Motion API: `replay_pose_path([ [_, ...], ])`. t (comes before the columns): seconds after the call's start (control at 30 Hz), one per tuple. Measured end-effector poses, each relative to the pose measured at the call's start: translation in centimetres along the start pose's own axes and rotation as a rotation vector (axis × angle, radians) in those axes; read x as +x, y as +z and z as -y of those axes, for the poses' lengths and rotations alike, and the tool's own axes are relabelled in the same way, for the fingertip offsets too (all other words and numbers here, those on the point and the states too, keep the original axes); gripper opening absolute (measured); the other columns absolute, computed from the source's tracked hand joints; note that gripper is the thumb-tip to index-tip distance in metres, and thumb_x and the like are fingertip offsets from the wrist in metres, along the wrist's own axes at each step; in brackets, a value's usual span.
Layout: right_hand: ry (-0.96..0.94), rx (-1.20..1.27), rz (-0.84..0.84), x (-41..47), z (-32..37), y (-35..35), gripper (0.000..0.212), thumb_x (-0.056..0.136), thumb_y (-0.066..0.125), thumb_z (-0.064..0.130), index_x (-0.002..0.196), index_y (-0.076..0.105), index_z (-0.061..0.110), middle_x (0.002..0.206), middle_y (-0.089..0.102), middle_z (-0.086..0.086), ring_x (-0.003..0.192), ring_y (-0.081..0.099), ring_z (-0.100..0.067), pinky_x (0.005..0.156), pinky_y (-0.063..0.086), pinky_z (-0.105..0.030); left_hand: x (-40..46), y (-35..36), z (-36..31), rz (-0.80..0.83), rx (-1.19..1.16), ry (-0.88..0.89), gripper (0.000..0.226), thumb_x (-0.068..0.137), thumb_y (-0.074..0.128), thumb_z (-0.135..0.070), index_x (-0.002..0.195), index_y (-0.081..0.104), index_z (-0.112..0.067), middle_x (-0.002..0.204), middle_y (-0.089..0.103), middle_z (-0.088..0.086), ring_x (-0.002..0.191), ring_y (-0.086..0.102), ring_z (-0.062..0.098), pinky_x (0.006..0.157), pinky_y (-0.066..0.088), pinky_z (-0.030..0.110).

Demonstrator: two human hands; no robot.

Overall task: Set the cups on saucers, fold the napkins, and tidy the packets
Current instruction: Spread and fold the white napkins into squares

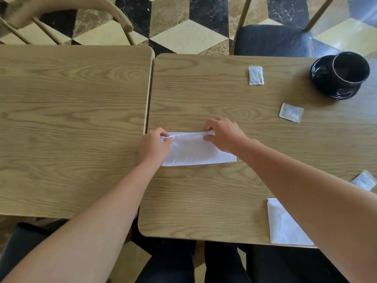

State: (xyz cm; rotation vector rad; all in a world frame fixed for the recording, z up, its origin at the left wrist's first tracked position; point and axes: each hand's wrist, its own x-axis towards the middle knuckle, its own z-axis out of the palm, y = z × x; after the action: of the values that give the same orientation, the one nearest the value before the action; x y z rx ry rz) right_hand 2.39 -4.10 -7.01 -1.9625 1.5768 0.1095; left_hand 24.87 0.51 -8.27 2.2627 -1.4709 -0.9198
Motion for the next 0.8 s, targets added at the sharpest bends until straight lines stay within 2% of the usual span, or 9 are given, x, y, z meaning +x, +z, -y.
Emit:
replay_pose_path([
  [0.1, 0.028, -0.044, -0.005, -0.2, 0.0, 0.4, 0.034, 0.091, 0.065, 0.025, 0.124, 0.059, 0.021, 0.127, 0.054, -0.006, 0.121, 0.047, -0.03, 0.097, 0.043, -0.042, -0.2, 0.7, 0.2, -0.061, 0.034, -0.012, 0.02, 0.087, 0.073, -0.028, 0.099, 0.065, -0.015, 0.109, 0.065, 0.009, 0.101, 0.06, 0.03, 0.086, 0.048, 0.04],
  [0.2, 0.089, -0.087, 0.018, -0.6, 0.1, 0.7, 0.03, 0.09, 0.061, 0.021, 0.119, 0.057, 0.016, 0.122, 0.057, -0.007, 0.117, 0.051, -0.032, 0.093, 0.043, -0.04, -1.1, 0.8, -0.1, -0.125, -0.008, -0.17, 0.042, 0.086, 0.073, -0.038, 0.115, 0.058, -0.011, 0.119, 0.061, 0.009, 0.112, 0.055, 0.031, 0.095, 0.046, 0.045],
  [0.27, 0.14, -0.126, 0.037, -1.3, -0.3, 0.8, 0.022, 0.092, 0.058, 0.023, 0.111, 0.061, 0.013, 0.117, 0.058, -0.009, 0.114, 0.052, -0.033, 0.087, 0.041, -0.039, -2.8, 0.5, -0.1, -0.234, -0.116, -0.281, 0.043, 0.086, 0.07, -0.04, 0.114, 0.055, -0.011, 0.118, 0.06, 0.009, 0.11, 0.056, 0.031, 0.093, 0.047, 0.046],
  [0.33, 0.202, -0.105, 0.031, -2.5, -1.0, 0.8, 0.023, 0.094, 0.054, 0.027, 0.107, 0.065, 0.011, 0.116, 0.055, -0.01, 0.115, 0.049, -0.034, 0.089, 0.042, -0.04, -5.8, 0.5, 0.0, -0.297, -0.274, -0.306, 0.032, 0.087, 0.065, -0.037, 0.106, 0.054, -0.014, 0.109, 0.061, 0.004, 0.1, 0.059, 0.029, 0.087, 0.049, 0.043],
  [0.43, 0.352, -0.032, 0.028, -5.8, -2.7, 1.0, 0.027, 0.096, 0.051, 0.031, 0.102, 0.064, 0.008, 0.117, 0.055, -0.011, 0.112, 0.049, -0.035, 0.088, 0.043, -0.041, -11.0, 2.3, -0.1, -0.121, -0.417, -0.313, 0.019, 0.089, 0.065, -0.036, 0.094, 0.055, -0.02, 0.089, 0.065, -0.003, 0.088, 0.067, 0.025, 0.076, 0.052, 0.038],
  [0.53, 0.546, 0.246, 0.086, -10.4, -4.4, 1.9, 0.022, 0.095, 0.051, 0.029, 0.09, 0.057, 0.009, 0.104, 0.066, -0.012, 0.086, 0.055, -0.03, 0.07, 0.04, -0.032, -14.5, 4.6, -1.0, 0.236, -0.579, -0.44, 0.028, 0.087, 0.069, -0.047, 0.099, 0.062, -0.023, 0.098, 0.073, 0.0, 0.087, 0.073, 0.016, 0.08, 0.061, 0.038],
  [0.6, 0.645, 0.529, 0.155, -13.6, -4.6, 2.8, 0.021, 0.093, 0.057, 0.028, 0.091, 0.06, 0.007, 0.092, 0.064, -0.01, 0.078, 0.055, -0.026, 0.066, 0.041, -0.031, -15.1, 5.6, -1.8, 0.386, -0.623, -0.489, 0.034, 0.086, 0.071, -0.051, 0.101, 0.063, -0.022, 0.099, 0.075, 0.002, 0.085, 0.075, 0.016, 0.083, 0.062, 0.039],
  [0.7, 0.718, 0.787, 0.232, -17.2, -3.9, 4.7, 0.025, 0.09, 0.062, 0.026, 0.1, 0.066, 0.004, 0.09, 0.065, -0.008, 0.083, 0.063, -0.025, 0.071, 0.051, -0.035, -15.0, 6.4, -2.5, 0.5, -0.651, -0.511, 0.036, 0.091, 0.066, -0.047, 0.104, 0.064, -0.014, 0.098, 0.077, 0.005, 0.079, 0.077, 0.019, 0.076, 0.062, 0.039],
  [0.8, 0.744, 0.991, 0.29, -18.8, -3.5, 6.6, 0.023, 0.09, 0.064, 0.024, 0.105, 0.068, 0.007, 0.094, 0.072, -0.009, 0.087, 0.071, -0.026, 0.072, 0.058, -0.036, -14.5, 6.6, -2.5, 0.495, -0.671, -0.528, 0.031, 0.094, 0.066, -0.036, 0.102, 0.069, -0.006, 0.102, 0.078, 0.01, 0.09, 0.076, 0.029, 0.078, 0.063, 0.046],
])
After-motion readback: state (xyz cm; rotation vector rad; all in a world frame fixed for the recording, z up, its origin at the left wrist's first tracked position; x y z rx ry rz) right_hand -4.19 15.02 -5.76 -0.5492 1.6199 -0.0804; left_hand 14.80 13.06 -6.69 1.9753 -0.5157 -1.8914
